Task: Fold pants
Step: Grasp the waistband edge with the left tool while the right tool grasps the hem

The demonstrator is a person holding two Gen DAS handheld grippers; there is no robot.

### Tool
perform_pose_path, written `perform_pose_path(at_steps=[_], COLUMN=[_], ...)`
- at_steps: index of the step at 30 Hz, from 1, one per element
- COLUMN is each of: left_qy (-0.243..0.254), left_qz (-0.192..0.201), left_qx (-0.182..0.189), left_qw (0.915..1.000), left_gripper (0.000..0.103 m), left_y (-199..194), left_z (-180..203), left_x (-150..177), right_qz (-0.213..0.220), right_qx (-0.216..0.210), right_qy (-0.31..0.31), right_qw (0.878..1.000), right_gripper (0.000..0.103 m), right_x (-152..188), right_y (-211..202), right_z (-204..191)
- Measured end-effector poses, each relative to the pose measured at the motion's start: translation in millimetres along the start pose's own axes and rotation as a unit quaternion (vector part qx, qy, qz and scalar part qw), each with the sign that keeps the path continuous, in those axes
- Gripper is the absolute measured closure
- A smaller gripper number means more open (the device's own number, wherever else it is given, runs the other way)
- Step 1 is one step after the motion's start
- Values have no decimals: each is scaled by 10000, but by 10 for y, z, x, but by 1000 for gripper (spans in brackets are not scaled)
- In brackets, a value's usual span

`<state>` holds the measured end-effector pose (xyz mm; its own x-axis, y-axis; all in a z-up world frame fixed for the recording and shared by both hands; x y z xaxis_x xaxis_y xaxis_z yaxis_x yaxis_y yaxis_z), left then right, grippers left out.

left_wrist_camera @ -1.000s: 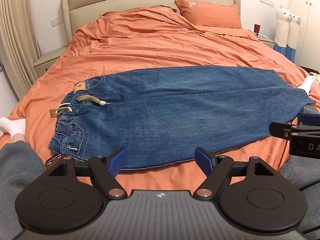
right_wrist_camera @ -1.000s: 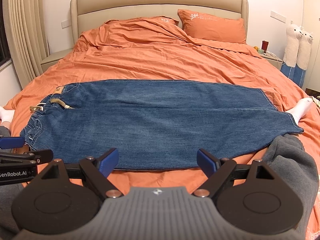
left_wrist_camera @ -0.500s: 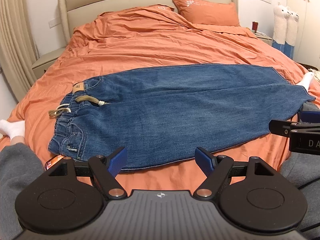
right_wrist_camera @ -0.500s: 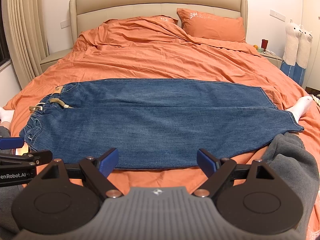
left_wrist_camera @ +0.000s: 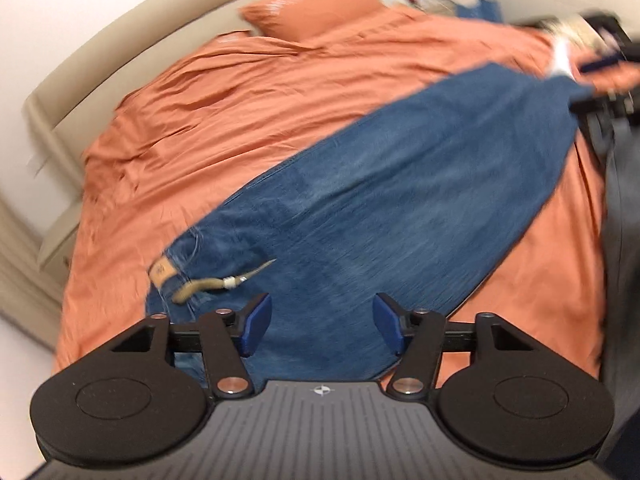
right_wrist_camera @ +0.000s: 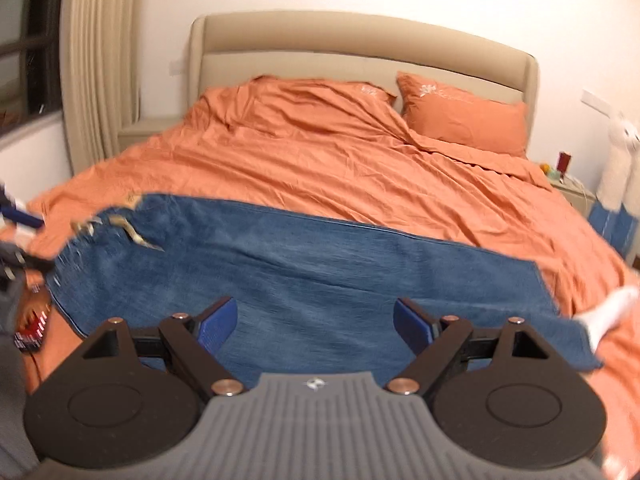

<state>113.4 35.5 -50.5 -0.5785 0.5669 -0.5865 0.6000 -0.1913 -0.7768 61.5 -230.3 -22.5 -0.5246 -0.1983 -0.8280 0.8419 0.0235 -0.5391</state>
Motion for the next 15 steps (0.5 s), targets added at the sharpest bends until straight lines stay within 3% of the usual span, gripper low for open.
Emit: perform_pose_path(at_steps=[4,7,11,13,15], left_qy=[884,1593,2239,2469,2711], left_qz=[-614,-1139,-1776,-1963,-2035], left_qx=[344,479,602,614,574], left_qw=[9936,9795,9564,9470,9390], left_gripper=[35,35,34,34,34], left_y=[203,389,698,854,1006], left_z=[-120,-172,-180,-152,-107], left_x=[166,420,820,995,1134], right_qz=[-333,-811,-1056,-1143,-1230], right_qx=[-160,-21,115,197,280], right_qy=[-341,-374,-368,-405,-497], right_qw=[9987,9960,9937,9924,9908], right_gripper=[21,21,22,27,39], right_x=[-45,-8,12,38,77], right_y=[238,425,592,660,718], right_z=[258,510,835,997,1132])
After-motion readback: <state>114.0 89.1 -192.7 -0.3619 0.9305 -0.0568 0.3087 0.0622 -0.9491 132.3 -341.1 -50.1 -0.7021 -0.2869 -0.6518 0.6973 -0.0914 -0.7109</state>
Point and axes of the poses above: each gripper's, at about its wrist camera, not at the fingertips, and y roughly the way its jaws point, z to its right, x to its underside, the point moved 9 cm from there along y, roughly the way its jaws point, and after that the axes turned 9 degrees about x, right-handed, at the moved point
